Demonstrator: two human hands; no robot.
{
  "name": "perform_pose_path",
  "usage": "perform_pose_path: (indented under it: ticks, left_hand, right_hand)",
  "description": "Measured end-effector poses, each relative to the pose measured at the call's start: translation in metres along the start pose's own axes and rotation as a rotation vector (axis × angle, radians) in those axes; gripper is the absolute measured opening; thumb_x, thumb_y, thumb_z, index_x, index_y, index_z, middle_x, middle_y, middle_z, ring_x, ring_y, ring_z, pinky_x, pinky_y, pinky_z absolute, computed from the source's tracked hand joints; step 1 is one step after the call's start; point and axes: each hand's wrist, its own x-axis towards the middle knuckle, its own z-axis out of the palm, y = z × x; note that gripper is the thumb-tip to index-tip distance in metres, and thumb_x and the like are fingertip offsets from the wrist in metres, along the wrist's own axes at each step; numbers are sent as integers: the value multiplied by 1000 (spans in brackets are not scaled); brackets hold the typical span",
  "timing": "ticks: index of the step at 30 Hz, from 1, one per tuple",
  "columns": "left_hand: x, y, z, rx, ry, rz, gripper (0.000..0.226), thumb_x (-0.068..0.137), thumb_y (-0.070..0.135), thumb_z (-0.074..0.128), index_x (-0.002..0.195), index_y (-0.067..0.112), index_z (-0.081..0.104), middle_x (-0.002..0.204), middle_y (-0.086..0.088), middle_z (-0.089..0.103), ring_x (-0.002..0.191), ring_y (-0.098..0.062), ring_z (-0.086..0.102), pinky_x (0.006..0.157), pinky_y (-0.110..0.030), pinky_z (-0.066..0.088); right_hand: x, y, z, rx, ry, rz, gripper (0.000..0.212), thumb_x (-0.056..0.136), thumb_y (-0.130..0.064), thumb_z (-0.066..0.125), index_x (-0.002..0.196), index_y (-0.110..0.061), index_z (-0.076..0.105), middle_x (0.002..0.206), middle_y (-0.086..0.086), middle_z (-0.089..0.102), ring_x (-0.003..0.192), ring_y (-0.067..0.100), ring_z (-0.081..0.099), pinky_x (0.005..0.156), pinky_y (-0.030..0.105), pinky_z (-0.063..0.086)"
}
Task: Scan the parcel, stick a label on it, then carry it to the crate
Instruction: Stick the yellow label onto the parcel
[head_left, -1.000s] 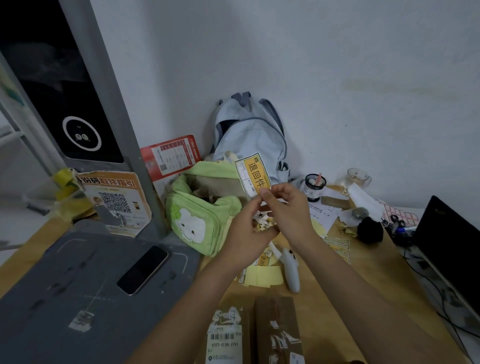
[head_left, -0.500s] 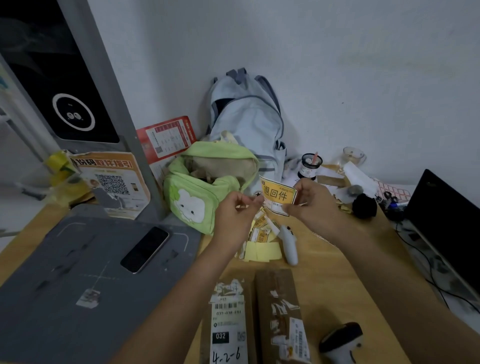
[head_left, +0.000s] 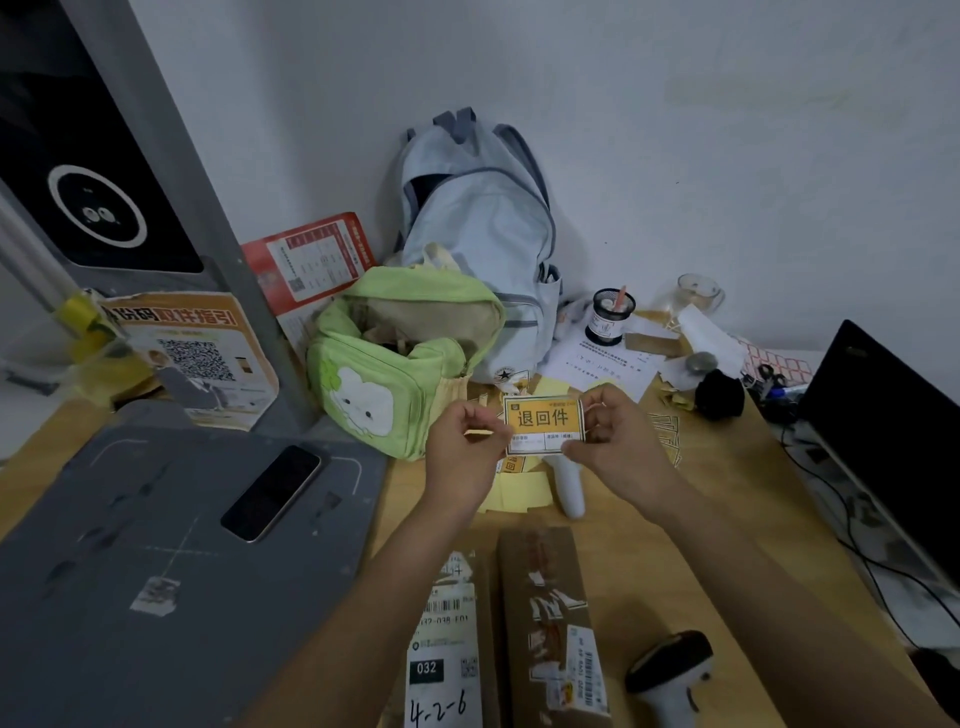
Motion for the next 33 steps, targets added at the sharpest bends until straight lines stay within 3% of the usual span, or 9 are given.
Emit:
perform_pose_path:
  ticks: [3,6,10,13,19,22,25,29,33]
  left_hand:
    - [0,-25,4,113,-18,-35,29,80,-3,67,68,17,52,76,-2,60,73,-22,58,70,-34,51]
    - [-5,-51,9,257,-84,-91,29,81,-1,66,67,20,52,74,1,59,73,-18,57,71,-30,49]
    - [-15,-84,13,426,-222,-183,24,82,1,64,70,20,55,80,3,61,84,-19,61,73,-29,52]
    - [-23,-104,16,561,-348,-254,8,85,11,62,92,14,66,100,-3,68,95,-16,63,78,-27,52]
    - [-34,-127,30,871,-516,-204,25,88,25,58,110,16,64,114,-2,62,98,-14,58,80,-24,47]
    - [-39,-136,37,1003,-562,-138,28,84,29,54,111,21,62,121,-2,60,106,-19,57,92,-35,50]
    - [-44,-139,40,1309,-665,-139,44,86,31,53,128,18,50,137,-9,45,127,-32,42,112,-52,29]
    - [-51,-135,40,1488,-700,-110,55,85,38,54,134,15,46,146,-13,33,138,-40,28,115,-62,5]
    - [-58,-136,46,1360,-708,-264,72,87,32,57,149,17,22,159,-20,6,137,-42,33,112,-50,32]
  right_hand:
    - [-3,26,7,34,6,84,38,77,9,68,107,-10,54,66,5,56,60,18,53,57,28,49]
    - [-9,60,16,3,15,208,29,81,-5,70,105,-17,58,76,3,61,69,19,59,70,43,55]
    - [-16,101,23,-106,8,319,26,80,-11,71,103,-17,59,86,4,64,75,15,61,63,30,53]
    - [-22,122,30,-179,-13,354,27,79,-9,70,102,-18,59,79,-1,61,69,10,57,54,21,42]
    - [-31,155,42,-283,-106,434,20,78,-16,68,95,-21,58,75,-6,59,67,8,56,54,21,43]
    - [-32,164,44,-333,-134,474,15,80,-21,66,92,-20,58,77,-3,63,69,10,60,60,29,51]
    - [-34,166,44,-398,-112,514,22,77,-31,67,92,-20,56,80,0,67,71,16,65,63,38,54]
    - [-37,172,41,-538,-95,561,46,73,-50,69,103,-23,48,89,1,68,73,15,63,52,29,43]
    - [-43,183,47,-549,-161,647,36,84,-57,52,93,-22,51,89,-2,67,82,16,64,69,31,51]
